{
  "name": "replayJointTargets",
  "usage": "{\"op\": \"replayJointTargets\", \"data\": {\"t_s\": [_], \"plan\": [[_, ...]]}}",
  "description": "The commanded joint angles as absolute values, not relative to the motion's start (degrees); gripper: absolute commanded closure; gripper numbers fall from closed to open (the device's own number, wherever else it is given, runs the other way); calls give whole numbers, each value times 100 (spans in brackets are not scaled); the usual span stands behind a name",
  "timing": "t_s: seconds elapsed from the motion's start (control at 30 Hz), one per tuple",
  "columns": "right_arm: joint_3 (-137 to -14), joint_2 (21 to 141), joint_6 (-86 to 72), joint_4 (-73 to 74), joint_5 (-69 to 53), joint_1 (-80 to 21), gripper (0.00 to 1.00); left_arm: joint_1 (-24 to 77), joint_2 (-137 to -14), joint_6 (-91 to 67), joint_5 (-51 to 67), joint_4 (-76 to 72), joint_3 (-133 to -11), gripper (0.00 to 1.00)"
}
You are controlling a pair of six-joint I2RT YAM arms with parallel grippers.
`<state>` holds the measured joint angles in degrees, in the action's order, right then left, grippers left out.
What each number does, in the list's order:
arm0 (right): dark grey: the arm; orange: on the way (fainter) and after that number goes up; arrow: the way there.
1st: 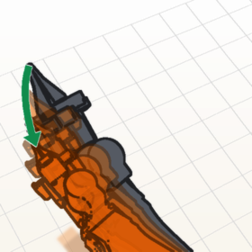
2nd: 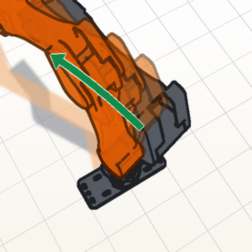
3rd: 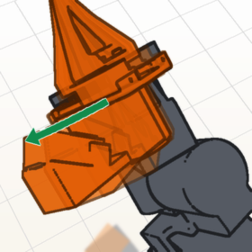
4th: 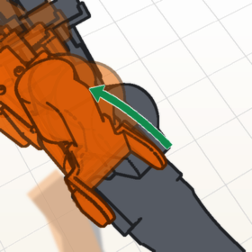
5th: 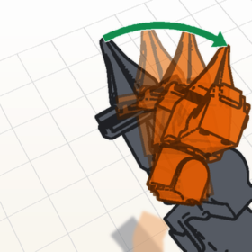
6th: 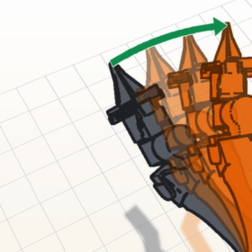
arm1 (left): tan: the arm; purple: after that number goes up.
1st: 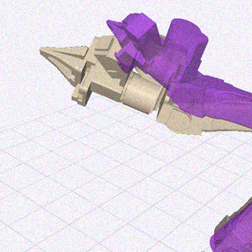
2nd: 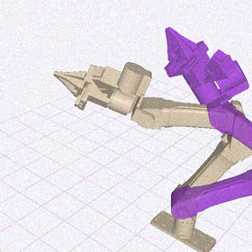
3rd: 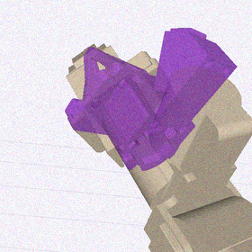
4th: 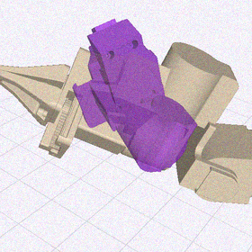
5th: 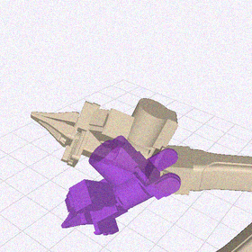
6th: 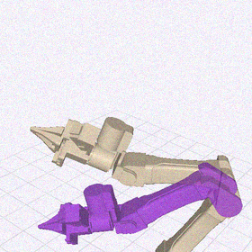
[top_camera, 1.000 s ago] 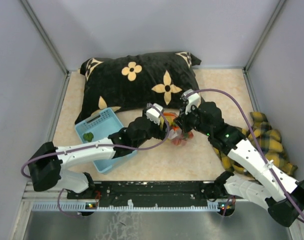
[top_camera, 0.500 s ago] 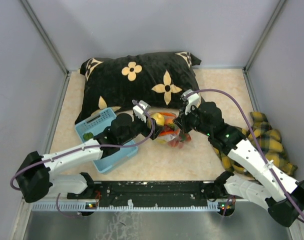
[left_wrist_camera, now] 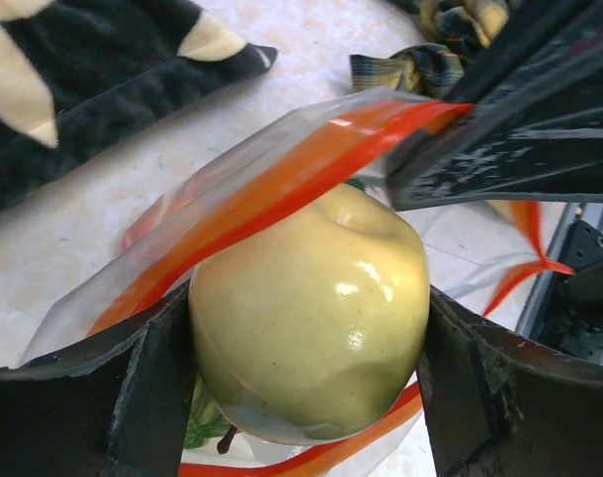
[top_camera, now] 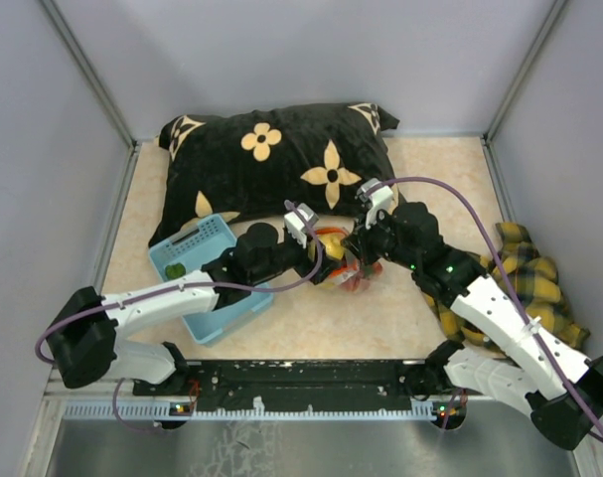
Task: Place the food in the zip-top bag and seal the zipper
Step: Place the fake fruit in the zipper food storage bag.
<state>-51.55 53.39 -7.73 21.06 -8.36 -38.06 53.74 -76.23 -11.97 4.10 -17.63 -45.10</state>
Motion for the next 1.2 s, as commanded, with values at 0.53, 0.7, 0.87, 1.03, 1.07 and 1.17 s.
{"op": "replayJointTargets", "data": {"t_s": [0.53,0.7,0.87,1.03,1.07,1.17], "plan": [[-5561,5309,-913,1677,-1510,-3790,100,5590,-8247,-1045,-1760,-1926,-4991,42],[-5527,5299,-927,1654,-1505,-3788,100,5592,-8387,-1142,-1631,-2171,-4962,40],[-5427,5302,-944,1581,-1402,-3788,100,5597,-8420,-1235,-1106,-2399,-4954,37],[-5363,5264,-959,1544,-1238,-3789,100,5593,-8335,-1323,-906,-2199,-5020,29],[-5363,5254,-958,1549,-1196,-3788,100,5598,-8264,-1341,-912,-2100,-5034,26],[-5312,5193,-940,1544,-1056,-3788,100,5596,-8052,-1396,-910,-1891,-5012,20]]}}
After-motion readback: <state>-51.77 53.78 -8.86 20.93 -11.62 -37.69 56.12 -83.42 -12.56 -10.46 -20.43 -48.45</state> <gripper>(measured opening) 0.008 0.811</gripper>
